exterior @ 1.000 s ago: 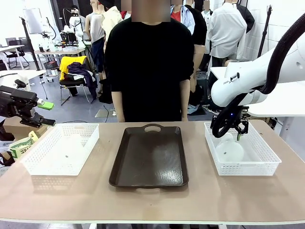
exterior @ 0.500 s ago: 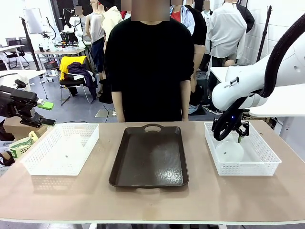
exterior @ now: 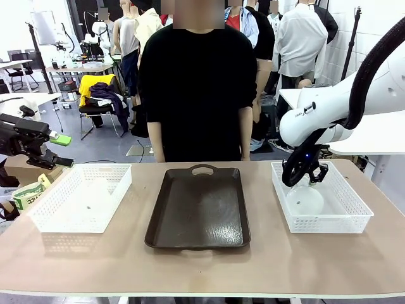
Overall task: Prepare the laboratory tools.
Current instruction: Pick up the Big flask that the person points to.
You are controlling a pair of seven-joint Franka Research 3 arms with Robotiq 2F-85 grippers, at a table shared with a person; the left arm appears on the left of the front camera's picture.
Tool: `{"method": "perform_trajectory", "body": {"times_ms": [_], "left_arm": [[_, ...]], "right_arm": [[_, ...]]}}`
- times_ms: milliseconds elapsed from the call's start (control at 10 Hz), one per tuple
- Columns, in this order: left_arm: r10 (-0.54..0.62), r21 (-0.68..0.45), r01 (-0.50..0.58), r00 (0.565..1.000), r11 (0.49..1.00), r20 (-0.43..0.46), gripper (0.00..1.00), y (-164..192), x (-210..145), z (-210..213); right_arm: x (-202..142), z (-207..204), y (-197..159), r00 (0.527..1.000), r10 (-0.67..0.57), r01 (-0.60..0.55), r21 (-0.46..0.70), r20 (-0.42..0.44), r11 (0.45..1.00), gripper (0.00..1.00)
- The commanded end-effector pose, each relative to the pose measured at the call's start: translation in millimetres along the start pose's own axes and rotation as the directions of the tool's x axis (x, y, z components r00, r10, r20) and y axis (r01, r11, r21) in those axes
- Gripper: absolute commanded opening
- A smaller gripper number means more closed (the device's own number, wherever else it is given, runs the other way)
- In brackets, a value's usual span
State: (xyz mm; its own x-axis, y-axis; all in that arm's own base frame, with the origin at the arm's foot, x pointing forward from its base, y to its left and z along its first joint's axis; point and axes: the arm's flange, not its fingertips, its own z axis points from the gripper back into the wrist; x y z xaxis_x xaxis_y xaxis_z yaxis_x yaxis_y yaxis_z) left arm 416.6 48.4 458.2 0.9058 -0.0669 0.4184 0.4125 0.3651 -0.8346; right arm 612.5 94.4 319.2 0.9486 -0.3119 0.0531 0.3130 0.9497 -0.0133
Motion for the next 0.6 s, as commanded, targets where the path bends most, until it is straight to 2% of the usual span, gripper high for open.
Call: {"method": "perform_trajectory", "body": {"times_ms": [0, 300, 400, 500], "left_arm": [[0.005, -0.013, -0.005, 1.0, 1.0, 0.004, 1.0, -2.1, 1.4, 2.4], [0.005, -0.013, -0.005, 1.0, 1.0, 0.004, 1.0, -2.1, 1.4, 2.4], [0.005, -0.013, -0.005, 1.0, 1.0, 0.004, 1.0, -2.1, 1.4, 2.4], [0.005, -0.013, -0.005, 1.0, 1.0, 0.004, 1.0, -2.1, 1.4, 2.4]], "right_arm": [[6.2, -0.3, 3.2, 1.0, 0.003, -0.003, -0.03, -0.011, 1.0, 0.0], [5.5, 1.2, -4.2, 0.999, -0.038, 0.037, -0.056, -0.026, 0.998, 0.0], [0.6, 0.1, -2.7, 1.0, -0.005, 0.005, -0.009, -0.012, 1.0, 0.0], [0.6, 0.1, -2.7, 1.0, -0.005, 0.005, -0.009, -0.012, 1.0, 0.0]]}}
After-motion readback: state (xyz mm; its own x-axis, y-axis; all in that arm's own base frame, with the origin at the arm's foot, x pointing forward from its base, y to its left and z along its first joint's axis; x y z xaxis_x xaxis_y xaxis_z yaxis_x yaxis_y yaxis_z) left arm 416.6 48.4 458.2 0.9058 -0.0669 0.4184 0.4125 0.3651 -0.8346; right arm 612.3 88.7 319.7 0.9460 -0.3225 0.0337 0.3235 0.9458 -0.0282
